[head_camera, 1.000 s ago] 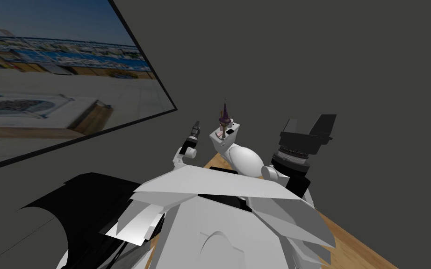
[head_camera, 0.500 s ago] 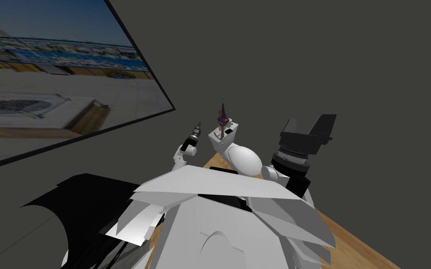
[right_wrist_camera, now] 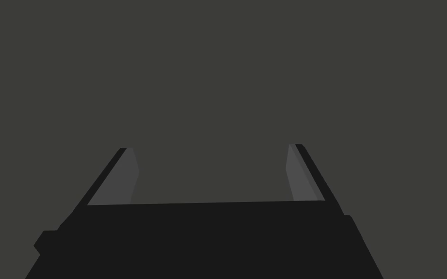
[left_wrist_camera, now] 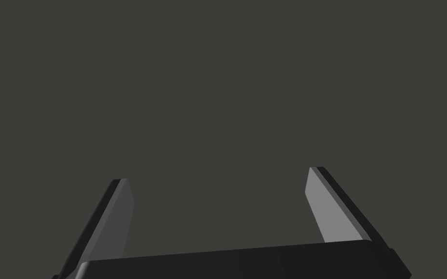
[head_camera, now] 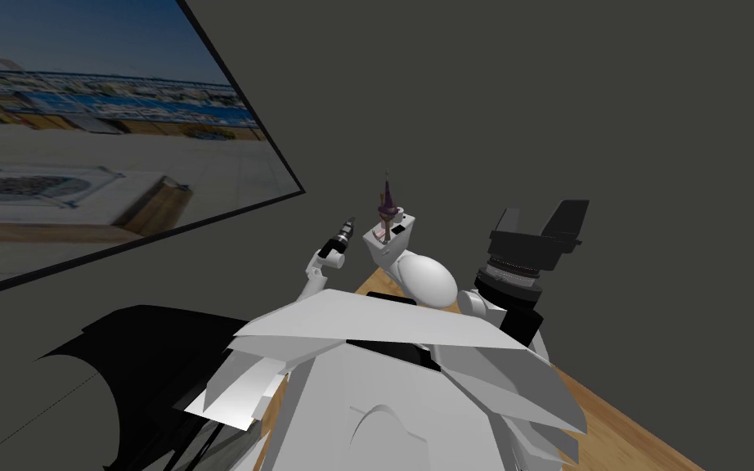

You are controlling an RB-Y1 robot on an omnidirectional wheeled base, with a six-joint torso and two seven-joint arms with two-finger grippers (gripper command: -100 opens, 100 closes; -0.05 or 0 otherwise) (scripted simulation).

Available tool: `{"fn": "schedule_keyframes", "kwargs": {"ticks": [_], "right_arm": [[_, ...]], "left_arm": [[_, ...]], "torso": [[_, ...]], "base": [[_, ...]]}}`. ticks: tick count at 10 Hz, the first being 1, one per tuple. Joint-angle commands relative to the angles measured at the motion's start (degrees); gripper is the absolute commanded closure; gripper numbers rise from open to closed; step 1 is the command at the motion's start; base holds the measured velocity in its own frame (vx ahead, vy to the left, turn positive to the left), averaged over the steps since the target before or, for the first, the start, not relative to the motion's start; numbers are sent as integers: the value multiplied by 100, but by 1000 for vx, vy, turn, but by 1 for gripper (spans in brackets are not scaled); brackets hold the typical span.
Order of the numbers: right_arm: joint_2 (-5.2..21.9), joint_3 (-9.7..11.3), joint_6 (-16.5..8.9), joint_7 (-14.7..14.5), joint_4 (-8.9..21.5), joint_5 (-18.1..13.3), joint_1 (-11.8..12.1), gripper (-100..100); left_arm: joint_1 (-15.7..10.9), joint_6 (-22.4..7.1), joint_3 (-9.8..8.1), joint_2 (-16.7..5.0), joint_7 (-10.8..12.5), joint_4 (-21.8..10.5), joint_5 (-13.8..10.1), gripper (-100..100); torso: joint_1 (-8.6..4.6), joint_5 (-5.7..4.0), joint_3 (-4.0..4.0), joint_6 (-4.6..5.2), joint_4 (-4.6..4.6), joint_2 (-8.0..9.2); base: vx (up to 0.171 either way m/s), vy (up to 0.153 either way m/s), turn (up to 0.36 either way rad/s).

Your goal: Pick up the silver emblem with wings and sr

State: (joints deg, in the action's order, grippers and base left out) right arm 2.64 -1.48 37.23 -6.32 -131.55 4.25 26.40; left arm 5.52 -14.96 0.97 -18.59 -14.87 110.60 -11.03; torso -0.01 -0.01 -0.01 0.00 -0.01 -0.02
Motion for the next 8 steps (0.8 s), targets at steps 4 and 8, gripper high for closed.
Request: {"fn": "schedule_keyframes", "kwargs": {"ticks": [4,8], "right_arm": [[0,0,0,0,0,0,0,0],[0,0,0,0,0,0,0,0]], "left_arm": [[13,-178,17,-1,-17,-33,-6,-100],[13,-178,17,-1,-17,-33,-6,-100]], "torso": [[-5,-2,4,-2,1,6],[0,0,2,-3,1,5]], "base": [[-7,-16,-4],[1,1,-2]]}}
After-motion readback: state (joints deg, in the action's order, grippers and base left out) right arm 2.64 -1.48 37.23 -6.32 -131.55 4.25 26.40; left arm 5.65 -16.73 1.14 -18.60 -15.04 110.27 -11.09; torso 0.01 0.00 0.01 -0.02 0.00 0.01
